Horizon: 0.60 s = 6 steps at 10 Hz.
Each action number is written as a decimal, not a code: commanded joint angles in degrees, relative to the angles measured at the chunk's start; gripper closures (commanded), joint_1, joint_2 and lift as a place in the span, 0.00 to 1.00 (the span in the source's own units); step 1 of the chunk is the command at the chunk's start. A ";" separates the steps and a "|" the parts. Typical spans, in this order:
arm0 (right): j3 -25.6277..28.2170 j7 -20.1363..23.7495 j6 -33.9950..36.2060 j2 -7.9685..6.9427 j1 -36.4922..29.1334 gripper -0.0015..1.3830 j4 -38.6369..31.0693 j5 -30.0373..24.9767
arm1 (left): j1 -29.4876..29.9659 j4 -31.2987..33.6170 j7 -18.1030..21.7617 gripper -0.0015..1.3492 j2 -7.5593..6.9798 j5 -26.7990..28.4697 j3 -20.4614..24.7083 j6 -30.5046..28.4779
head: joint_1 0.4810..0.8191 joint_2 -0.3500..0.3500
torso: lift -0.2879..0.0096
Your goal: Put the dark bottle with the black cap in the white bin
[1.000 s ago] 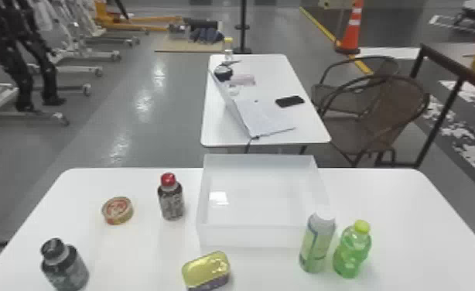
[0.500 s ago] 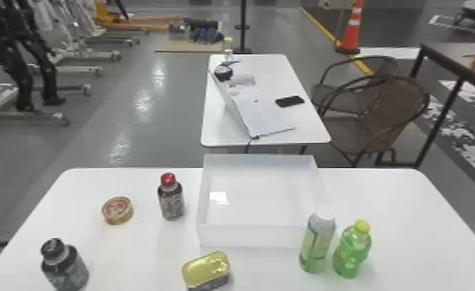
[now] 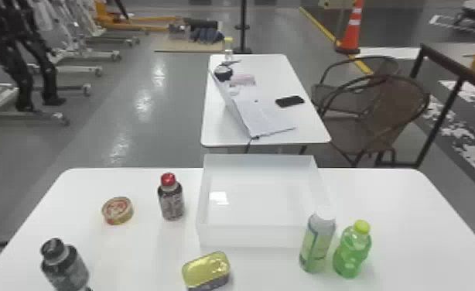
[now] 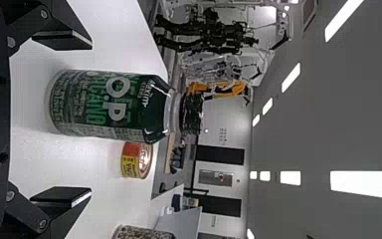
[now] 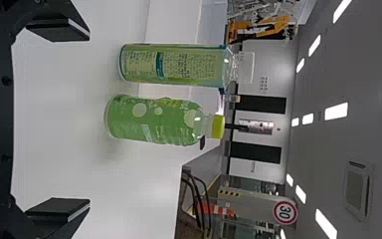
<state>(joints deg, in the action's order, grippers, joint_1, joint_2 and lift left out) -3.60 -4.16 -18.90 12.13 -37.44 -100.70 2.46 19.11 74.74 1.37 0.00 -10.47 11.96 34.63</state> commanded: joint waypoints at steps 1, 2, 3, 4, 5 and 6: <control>0.00 -0.06 0.00 0.00 0.00 0.08 0.06 0.09 | -3.02 -2.41 -0.93 0.18 0.15 0.10 -0.53 0.18 | 0.20 0.50 | 0.63; 0.00 0.03 0.00 -0.09 0.00 0.08 0.06 0.18 | -4.78 -3.82 -2.42 0.18 0.15 0.89 -0.44 0.35 | 0.20 0.50 | 0.63; 0.00 0.03 0.00 -0.18 0.00 0.08 0.15 0.26 | -6.27 -5.13 -4.53 0.18 0.15 0.89 -0.62 0.26 | 0.20 0.50 | 0.63; 0.00 0.03 0.00 -0.26 0.00 0.08 0.15 0.26 | -8.03 -6.89 -5.50 0.18 0.15 0.71 -0.27 0.44 | 0.20 0.50 | 0.63; 0.00 0.12 0.00 -0.35 0.09 0.08 0.24 0.26 | -9.70 -8.47 -5.85 0.18 0.15 1.15 0.35 0.44 | 0.20 0.50 | 0.63; 0.00 0.38 0.00 -0.35 0.18 0.08 0.32 0.35 | -10.84 -9.71 -6.64 0.18 0.15 1.24 0.26 0.35 | 0.20 0.50 | 0.63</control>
<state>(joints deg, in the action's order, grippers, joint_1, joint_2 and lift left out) -3.60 -3.80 -18.90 11.78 -37.30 -100.42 2.78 8.93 65.76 -5.33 0.00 -9.33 12.16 35.02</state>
